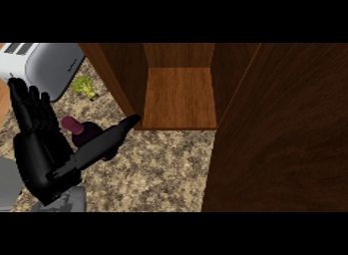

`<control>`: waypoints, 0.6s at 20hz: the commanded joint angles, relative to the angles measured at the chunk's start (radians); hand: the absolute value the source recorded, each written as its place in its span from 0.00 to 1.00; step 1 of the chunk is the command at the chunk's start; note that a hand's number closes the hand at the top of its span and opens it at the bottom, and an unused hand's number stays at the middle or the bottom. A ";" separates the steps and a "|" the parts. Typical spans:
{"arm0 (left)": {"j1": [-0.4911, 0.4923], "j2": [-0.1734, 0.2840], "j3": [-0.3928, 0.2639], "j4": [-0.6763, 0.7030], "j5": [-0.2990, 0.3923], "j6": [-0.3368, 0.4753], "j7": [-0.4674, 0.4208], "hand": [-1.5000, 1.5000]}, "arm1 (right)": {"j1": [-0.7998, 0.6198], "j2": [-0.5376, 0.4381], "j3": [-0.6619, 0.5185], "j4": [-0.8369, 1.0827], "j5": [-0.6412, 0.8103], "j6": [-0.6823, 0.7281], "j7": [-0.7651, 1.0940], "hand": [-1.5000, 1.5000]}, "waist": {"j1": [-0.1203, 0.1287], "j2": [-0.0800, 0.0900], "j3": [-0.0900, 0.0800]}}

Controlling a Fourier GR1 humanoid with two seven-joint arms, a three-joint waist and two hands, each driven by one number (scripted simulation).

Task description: Pick up the wine, place it into the cabinet and close the cabinet

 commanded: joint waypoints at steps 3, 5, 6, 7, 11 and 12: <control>0.079 -0.020 -0.009 0.061 0.083 0.029 -0.094 0.00 | -0.019 0.007 -0.016 -0.106 -0.066 -0.022 0.077 0.00 | 0.001 0.000 0.000; 0.096 0.021 0.048 0.098 0.171 0.034 -0.184 0.00 | -0.002 -0.001 -0.015 -0.129 -0.063 -0.012 0.085 0.00 | -0.001 0.001 0.000; 0.137 0.004 0.019 0.113 0.229 0.044 -0.242 0.00 | -0.036 -0.002 -0.002 -0.113 -0.042 -0.024 0.099 0.00 | -0.001 0.000 -0.001; 0.072 -0.008 0.038 0.079 0.142 0.020 -0.138 0.00 | -0.080 -0.013 -0.008 -0.137 -0.027 -0.055 0.174 0.00 | 0.000 -0.002 0.000; 0.220 -0.008 0.008 0.083 0.288 0.032 -0.319 0.00 | -0.070 -0.038 -0.095 -0.105 -0.133 -0.001 0.124 0.00 | 0.003 -0.001 0.000; 0.117 0.001 0.100 0.171 0.304 0.035 -0.321 0.00 | -0.061 -0.029 -0.106 -0.088 -0.123 -0.006 0.102 0.00 | 0.000 0.001 0.000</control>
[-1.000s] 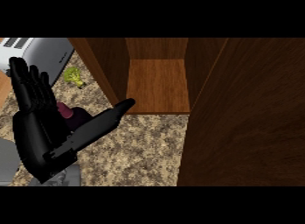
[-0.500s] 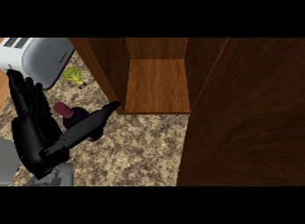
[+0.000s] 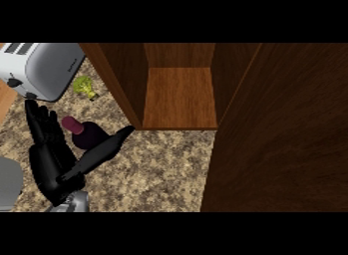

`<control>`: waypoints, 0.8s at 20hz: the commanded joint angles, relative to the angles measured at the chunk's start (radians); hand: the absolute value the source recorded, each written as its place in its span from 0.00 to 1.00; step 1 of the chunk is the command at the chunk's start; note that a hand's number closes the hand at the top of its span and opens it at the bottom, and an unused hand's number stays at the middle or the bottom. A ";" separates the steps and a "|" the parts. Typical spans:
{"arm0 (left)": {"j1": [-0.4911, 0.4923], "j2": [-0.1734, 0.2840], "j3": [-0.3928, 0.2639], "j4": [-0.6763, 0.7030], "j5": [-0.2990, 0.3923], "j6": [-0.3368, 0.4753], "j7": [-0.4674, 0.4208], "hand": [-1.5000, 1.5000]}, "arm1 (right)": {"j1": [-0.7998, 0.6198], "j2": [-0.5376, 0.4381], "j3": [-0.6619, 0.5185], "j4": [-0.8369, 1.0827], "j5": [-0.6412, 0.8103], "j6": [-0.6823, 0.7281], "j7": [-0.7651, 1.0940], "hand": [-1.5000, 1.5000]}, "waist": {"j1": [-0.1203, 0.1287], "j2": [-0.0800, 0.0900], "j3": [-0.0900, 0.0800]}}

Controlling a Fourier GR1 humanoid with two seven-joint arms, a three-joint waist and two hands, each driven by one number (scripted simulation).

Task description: Pick up the wine, place it into the cabinet and close the cabinet

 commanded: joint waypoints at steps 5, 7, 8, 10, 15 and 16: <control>0.038 -0.018 0.033 0.173 0.225 0.014 -0.282 0.00 | -0.004 0.010 0.014 -0.080 -0.052 -0.019 0.076 0.00 | 0.000 0.001 0.000; 0.101 -0.015 0.108 0.199 0.322 -0.078 -0.416 0.00 | 0.038 0.006 -0.028 -0.083 -0.077 0.001 0.042 0.00 | 0.001 0.001 -0.001; 0.112 -0.013 0.090 0.161 0.304 -0.091 -0.383 0.00 | -0.003 0.020 0.044 -0.091 -0.026 -0.027 0.081 0.00 | 0.004 -0.001 0.000; 0.088 -0.018 0.053 0.210 0.340 -0.030 -0.428 0.00 | 0.073 0.000 -0.050 -0.115 -0.126 0.027 0.036 0.00 | 0.000 0.001 0.001; 0.057 -0.018 0.125 0.367 0.498 -0.098 -0.569 0.00 | 0.061 0.032 0.027 -0.082 -0.063 0.009 0.011 0.00 | 0.000 0.002 0.000; 0.106 -0.018 0.013 0.365 0.521 -0.016 -0.634 0.00 | -0.016 -0.007 -0.005 -0.114 -0.057 -0.021 0.118 0.00 | -0.003 -0.001 -0.001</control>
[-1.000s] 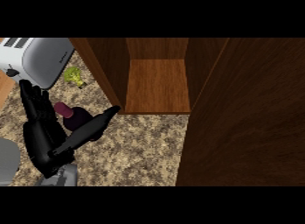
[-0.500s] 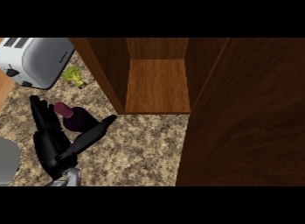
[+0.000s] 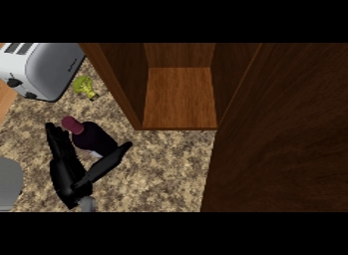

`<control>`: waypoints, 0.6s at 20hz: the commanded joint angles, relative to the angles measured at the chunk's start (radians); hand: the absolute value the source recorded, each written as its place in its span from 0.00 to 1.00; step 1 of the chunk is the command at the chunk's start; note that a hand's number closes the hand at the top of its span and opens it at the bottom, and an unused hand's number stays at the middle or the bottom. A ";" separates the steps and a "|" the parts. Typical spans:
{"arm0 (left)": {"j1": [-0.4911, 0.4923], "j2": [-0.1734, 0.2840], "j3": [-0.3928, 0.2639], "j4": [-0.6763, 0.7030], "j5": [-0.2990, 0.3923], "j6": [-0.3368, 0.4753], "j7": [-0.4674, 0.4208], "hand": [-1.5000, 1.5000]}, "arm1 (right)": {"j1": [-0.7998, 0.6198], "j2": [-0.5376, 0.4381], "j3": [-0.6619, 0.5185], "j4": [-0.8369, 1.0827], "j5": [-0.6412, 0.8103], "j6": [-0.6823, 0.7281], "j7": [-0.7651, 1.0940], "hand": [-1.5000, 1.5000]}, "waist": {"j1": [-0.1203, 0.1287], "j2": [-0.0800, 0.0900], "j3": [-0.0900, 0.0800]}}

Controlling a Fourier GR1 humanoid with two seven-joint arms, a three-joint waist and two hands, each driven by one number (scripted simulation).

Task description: Pick up the wine, place it into the cabinet and close the cabinet

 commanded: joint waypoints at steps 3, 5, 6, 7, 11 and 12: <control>0.033 -0.001 0.063 0.111 0.152 -0.101 -0.159 0.00 | 0.072 0.011 -0.008 -0.132 -0.062 0.007 0.022 0.00 | 0.002 0.000 0.001; -0.029 -0.001 0.059 0.208 0.198 -0.074 -0.215 0.00 | 0.045 -0.002 -0.017 -0.144 -0.091 0.003 0.072 0.00 | -0.004 0.000 0.000; -0.020 -0.001 0.039 0.199 0.209 -0.066 -0.235 0.00 | -0.046 -0.024 -0.035 -0.130 -0.075 -0.027 0.134 0.00 | -0.003 -0.001 0.000; 0.031 -0.001 0.084 0.198 0.213 -0.128 -0.251 0.00 | -0.019 -0.015 -0.017 -0.139 -0.062 -0.028 0.128 0.00 | 0.000 -0.002 0.000; -0.067 -0.001 0.171 0.362 0.276 -0.194 -0.318 0.00 | -0.066 -0.007 -0.027 -0.048 -0.056 -0.028 0.066 0.00 | 0.002 0.001 0.000; 0.000 -0.001 0.125 0.334 0.304 -0.195 -0.363 0.00 | -0.060 -0.028 -0.032 -0.118 -0.074 -0.032 0.150 0.00 | -0.001 -0.002 0.000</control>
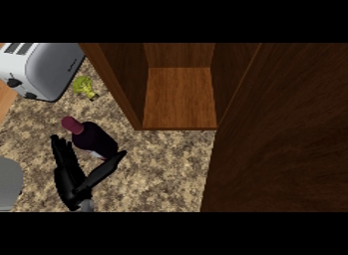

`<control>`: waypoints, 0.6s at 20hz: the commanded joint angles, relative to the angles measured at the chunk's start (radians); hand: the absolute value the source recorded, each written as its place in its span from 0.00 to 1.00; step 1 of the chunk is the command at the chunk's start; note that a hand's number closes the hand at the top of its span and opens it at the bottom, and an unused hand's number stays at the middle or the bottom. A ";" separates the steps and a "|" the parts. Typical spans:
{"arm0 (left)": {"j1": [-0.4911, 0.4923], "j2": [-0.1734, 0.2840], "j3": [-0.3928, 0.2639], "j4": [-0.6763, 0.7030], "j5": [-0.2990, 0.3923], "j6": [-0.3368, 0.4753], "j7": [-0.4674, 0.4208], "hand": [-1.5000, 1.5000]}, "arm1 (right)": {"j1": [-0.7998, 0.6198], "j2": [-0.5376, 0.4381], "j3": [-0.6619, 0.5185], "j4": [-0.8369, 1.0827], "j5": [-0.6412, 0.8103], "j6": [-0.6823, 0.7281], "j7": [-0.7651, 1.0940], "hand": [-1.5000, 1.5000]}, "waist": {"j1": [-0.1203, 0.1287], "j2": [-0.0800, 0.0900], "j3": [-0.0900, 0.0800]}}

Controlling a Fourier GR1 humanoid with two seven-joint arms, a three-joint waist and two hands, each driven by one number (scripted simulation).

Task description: Pick up the wine, place it into the cabinet and close the cabinet

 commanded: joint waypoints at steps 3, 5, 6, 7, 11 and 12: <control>0.039 0.000 0.028 0.107 0.120 -0.126 -0.158 0.00 | -0.037 -0.034 -0.075 -0.090 -0.122 -0.004 0.118 0.00 | 0.001 -0.001 0.000; -0.064 0.004 0.132 0.228 0.152 -0.208 -0.159 0.00 | -0.007 -0.001 -0.007 -0.093 -0.057 -0.026 0.096 0.00 | -0.002 0.001 0.000; -0.114 0.000 0.122 0.273 0.168 -0.191 -0.183 0.00 | 0.055 0.020 0.042 -0.143 -0.021 -0.029 0.087 0.00 | -0.007 0.001 0.000; -0.074 0.000 0.111 0.224 0.154 -0.207 -0.152 0.00 | -0.043 -0.010 0.016 -0.119 -0.038 -0.048 0.159 0.00 | -0.002 -0.002 0.000; -0.142 0.006 0.134 0.302 0.146 -0.222 -0.199 0.00 | -0.005 -0.002 0.010 -0.147 -0.041 -0.048 0.137 0.00 | -0.003 -0.001 0.001; -0.135 0.013 0.149 0.316 0.154 -0.240 -0.210 0.00 | 0.029 -0.017 -0.058 -0.102 -0.117 -0.001 0.080 0.00 | 0.000 0.001 0.001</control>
